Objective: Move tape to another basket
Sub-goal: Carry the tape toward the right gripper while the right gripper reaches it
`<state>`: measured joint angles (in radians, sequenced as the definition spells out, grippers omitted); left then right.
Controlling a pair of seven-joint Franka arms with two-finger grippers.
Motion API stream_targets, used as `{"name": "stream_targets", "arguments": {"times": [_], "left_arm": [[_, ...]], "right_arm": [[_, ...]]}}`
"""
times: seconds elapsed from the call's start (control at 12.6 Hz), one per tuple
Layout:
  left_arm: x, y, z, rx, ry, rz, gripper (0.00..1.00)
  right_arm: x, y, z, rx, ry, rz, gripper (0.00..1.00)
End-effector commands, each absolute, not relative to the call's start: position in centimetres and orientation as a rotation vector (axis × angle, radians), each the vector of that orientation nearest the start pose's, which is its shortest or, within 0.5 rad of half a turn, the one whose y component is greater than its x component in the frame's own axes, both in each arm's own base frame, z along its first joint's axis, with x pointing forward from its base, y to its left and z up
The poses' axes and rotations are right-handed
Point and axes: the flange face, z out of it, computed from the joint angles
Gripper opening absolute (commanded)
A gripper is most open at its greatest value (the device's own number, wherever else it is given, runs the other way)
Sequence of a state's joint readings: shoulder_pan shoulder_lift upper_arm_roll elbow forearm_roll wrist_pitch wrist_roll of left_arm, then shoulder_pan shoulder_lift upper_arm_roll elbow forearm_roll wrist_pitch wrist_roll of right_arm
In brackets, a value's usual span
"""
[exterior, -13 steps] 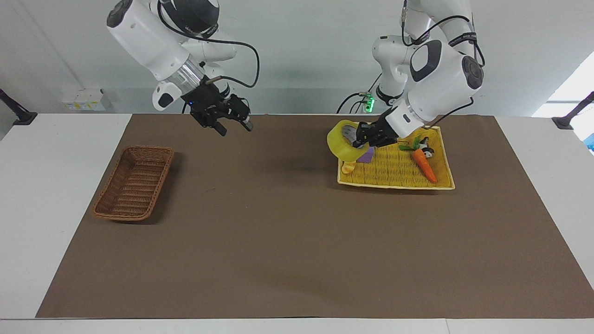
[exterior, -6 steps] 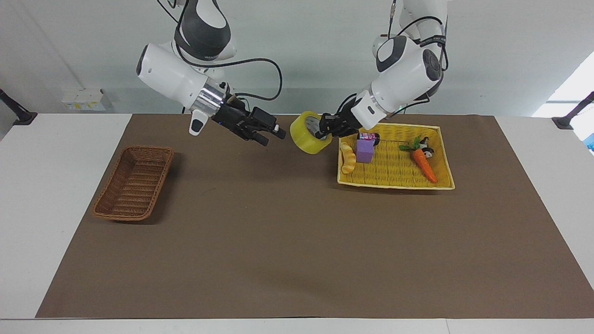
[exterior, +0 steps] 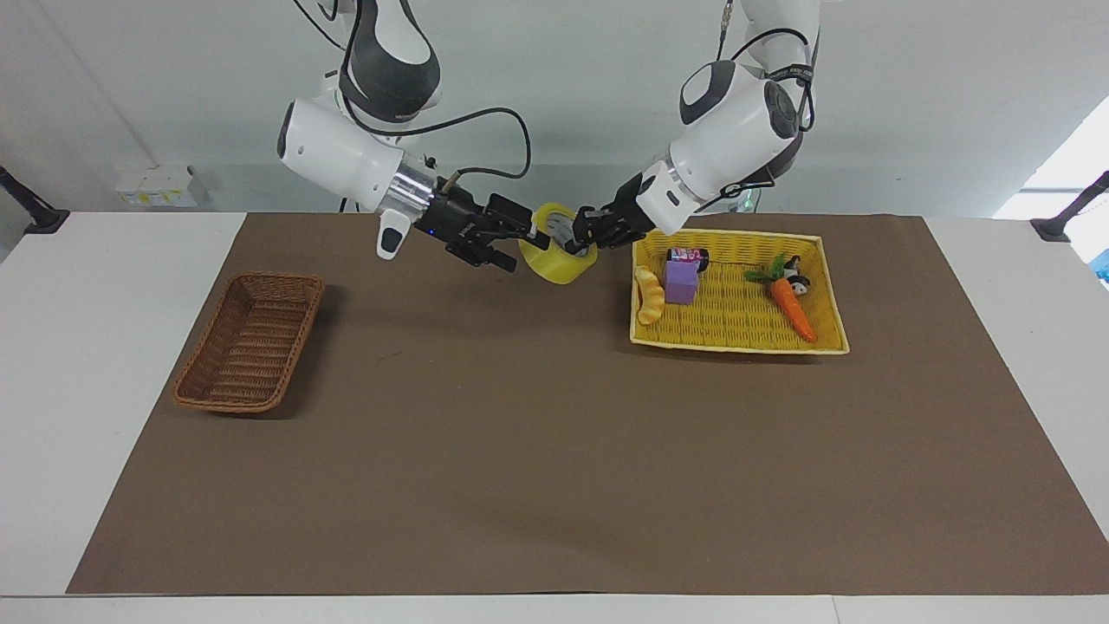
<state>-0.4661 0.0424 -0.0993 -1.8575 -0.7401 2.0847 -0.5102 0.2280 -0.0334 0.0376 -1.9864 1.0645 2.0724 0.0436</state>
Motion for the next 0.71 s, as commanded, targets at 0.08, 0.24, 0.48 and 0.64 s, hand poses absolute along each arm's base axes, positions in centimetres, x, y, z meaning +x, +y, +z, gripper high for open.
{"name": "stream_targets", "arguments": {"times": [0.08, 0.24, 0.48, 0.64], "left_arm": [[47.5, -36.4, 53.2, 2.399, 0.343, -0.209, 0.0], [47.4, -36.9, 53.4, 2.393, 0.338, -0.185, 0.0], [48.1, -36.8, 53.2, 2.382, 0.359, -0.147, 0.0], [48.1, -36.8, 53.3, 2.382, 0.355, -0.143, 0.27]], "right_arm": [[52.0, 18.7, 50.9, -2.152, 0.239, 0.041, 1.0], [52.0, 18.7, 51.1, -2.148, 0.238, 0.038, 0.91], [52.3, 17.8, 51.5, -2.138, 0.261, 0.05, 0.33], [52.3, 17.5, 51.7, -2.126, 0.323, 0.095, 0.0]]}}
